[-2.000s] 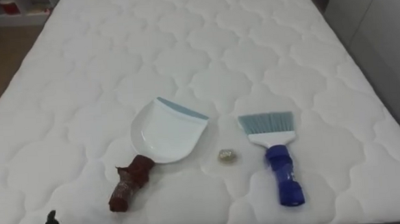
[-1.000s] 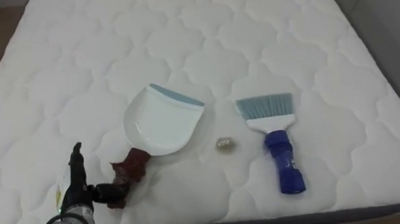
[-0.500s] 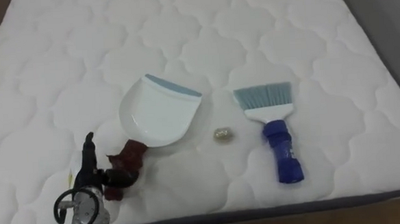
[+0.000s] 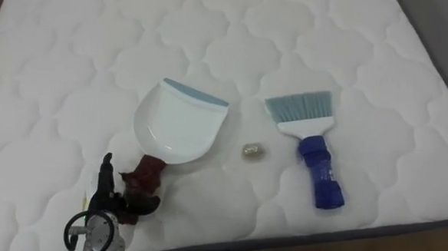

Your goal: Clean bed

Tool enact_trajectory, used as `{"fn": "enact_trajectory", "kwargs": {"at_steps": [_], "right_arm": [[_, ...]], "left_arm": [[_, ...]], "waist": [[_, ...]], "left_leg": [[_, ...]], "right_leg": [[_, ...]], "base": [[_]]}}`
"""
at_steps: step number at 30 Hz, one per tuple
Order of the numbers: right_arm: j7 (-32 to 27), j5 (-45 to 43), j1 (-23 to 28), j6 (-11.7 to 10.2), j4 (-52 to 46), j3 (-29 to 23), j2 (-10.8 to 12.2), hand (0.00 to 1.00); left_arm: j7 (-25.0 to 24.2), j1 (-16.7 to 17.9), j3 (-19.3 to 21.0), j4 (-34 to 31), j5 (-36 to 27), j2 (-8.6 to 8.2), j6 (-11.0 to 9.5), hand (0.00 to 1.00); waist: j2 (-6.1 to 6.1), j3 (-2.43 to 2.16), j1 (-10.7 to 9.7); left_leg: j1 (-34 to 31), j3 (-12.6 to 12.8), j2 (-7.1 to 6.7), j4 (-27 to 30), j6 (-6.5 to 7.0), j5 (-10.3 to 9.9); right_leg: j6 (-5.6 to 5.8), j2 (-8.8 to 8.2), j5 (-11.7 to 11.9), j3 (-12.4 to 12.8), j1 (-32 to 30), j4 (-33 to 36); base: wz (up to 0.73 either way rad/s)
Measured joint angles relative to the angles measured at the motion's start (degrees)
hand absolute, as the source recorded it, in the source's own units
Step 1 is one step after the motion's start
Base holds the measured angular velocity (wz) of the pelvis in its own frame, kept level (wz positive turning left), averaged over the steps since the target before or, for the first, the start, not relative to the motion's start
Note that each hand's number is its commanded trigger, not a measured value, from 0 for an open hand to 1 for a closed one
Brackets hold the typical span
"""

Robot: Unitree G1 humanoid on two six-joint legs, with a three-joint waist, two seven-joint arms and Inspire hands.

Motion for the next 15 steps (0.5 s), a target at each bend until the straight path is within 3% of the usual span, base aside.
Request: {"fn": "enact_trajectory", "kwargs": {"at_steps": [7, 8, 9, 10, 11, 12, 13, 15], "right_arm": [[-0.1, 1.7, 0.0, -0.5, 0.0, 0.0, 0.0, 0.00], [-0.1, 1.7, 0.2, -0.5, -0.1, 0.0, 0.0, 0.00], [-0.4, 2.1, 0.1, -0.6, -0.2, 0.0, 0.1, 0.00], [-0.7, 2.5, -0.1, -1.0, -0.3, 0.0, 0.3, 0.00], [-1.2, 3.2, -1.6, -1.6, -0.4, 0.6, 0.6, 0.00], [-1.8, 3.9, -2.2, -2.2, -0.4, 1.8, 0.3, 0.00], [-2.0, 4.1, -1.9, -2.3, -0.3, 2.0, 0.3, 0.00], [-1.7, 4.2, -1.6, -2.1, 0.6, 2.2, 0.8, 0.00]], "left_arm": [[-0.2, -0.3, 0.0, 0.0, 0.0, 0.00, 0.2, 0.00], [-0.2, -0.6, 0.0, 0.0, 0.0, 0.00, 0.2, 0.00], [-0.2, -0.8, 0.0, 0.1, 0.0, 0.03, 0.3, 0.00], [-0.2, -0.9, 0.0, 0.3, 0.1, 0.15, 0.3, 0.00], [-0.2, -1.2, 0.6, 1.8, 0.0, 0.81, 0.3, 0.00], [-0.9, -2.2, 1.0, 4.6, 0.1, 0.67, 0.8, 0.00], [-1.6, -2.7, 1.0, 5.4, 0.1, 0.48, 1.3, 0.00], [-2.8, -4.7, 1.0, 6.3, 0.3, 0.46, 1.8, 0.00]], "waist": [[0.02, -0.01, 0.0], [0.21, -0.02, 0.1], [1.02, 0.42, 0.6], [1.67, 0.76, 1.0], [1.13, 0.42, 1.3], [2.30, 0.66, -0.3], [2.43, 0.63, -1.0], [2.30, 0.73, -1.9]], "left_leg": [[0.0, -1.9, 0.21, -0.4, 0.02, 0.0], [0.1, -3.2, 0.59, -0.5, 0.05, 0.0], [0.6, -7.4, 1.59, -0.9, 0.07, 0.2], [0.7, -9.8, 2.06, -0.9, 0.03, 0.2], [-0.7, -11.1, 2.08, 0.1, -0.31, -0.1], [-1.5, -10.7, 2.38, 1.3, -2.16, -1.3], [-1.8, -9.2, 2.41, 1.2, -2.53, -1.1], [-1.6, -4.0, 3.17, -0.1, -3.06, -0.4]], "right_leg": [[0.00, -0.05, 0.0, -1.8, -0.4, 0.3], [0.01, 0.07, 0.0, -2.0, -1.7, 2.0], [0.43, 0.79, -1.2, -2.6, -5.2, 7.0], [0.27, 1.30, -1.3, -1.6, -7.1, 6.6], [-1.31, 1.59, 2.2, -0.9, -10.9, 0.7], [-1.93, 1.10, 8.4, -3.6, -11.7, 0.2], [-1.97, 0.90, 8.4, -4.3, -11.6, 0.2], [-1.97, 0.96, 8.4, -3.9, -10.7, -0.1]], "base": [[0.00], [-0.24], [-0.40], [-0.81], [-0.54], [-0.29], [0.26], [0.33]]}}
